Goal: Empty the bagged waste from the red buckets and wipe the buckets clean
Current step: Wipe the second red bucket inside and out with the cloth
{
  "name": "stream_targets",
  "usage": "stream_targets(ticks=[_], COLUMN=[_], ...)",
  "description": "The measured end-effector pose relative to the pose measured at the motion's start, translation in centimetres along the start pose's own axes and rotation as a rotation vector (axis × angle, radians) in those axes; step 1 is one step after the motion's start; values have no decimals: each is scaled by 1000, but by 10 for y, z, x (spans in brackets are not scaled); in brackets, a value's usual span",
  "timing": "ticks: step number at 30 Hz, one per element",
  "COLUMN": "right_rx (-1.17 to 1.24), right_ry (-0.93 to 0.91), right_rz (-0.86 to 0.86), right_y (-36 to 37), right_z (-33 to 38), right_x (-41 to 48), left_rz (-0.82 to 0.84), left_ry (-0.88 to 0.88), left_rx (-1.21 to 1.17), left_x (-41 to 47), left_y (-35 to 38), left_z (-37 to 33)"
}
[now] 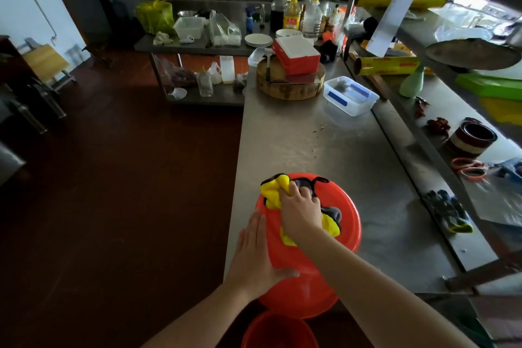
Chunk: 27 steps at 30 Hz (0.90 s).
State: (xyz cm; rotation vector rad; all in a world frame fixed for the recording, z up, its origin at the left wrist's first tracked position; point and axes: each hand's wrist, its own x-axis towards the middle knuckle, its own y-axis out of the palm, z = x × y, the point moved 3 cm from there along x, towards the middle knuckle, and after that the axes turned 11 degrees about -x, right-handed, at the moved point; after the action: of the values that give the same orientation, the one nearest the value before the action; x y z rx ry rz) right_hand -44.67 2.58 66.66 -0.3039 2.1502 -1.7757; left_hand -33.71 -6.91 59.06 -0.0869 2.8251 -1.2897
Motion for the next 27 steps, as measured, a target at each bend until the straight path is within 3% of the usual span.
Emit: stream_targets(ticks=[8, 19, 27], right_rx=[-115, -180, -114], right_ry=[-81, -190, -62], right_rz=[-29, 127, 42], right_y=[6, 12, 6], right_z=[4, -16, -15], right_x=[-19, -90, -28], left_rz=[-11, -20, -3], left_ry=[-39, -53, -29], left_rx=[3, 18, 14], left_x=[-2, -6, -2], left_y=[1, 7, 1], left_z=[0, 2, -3])
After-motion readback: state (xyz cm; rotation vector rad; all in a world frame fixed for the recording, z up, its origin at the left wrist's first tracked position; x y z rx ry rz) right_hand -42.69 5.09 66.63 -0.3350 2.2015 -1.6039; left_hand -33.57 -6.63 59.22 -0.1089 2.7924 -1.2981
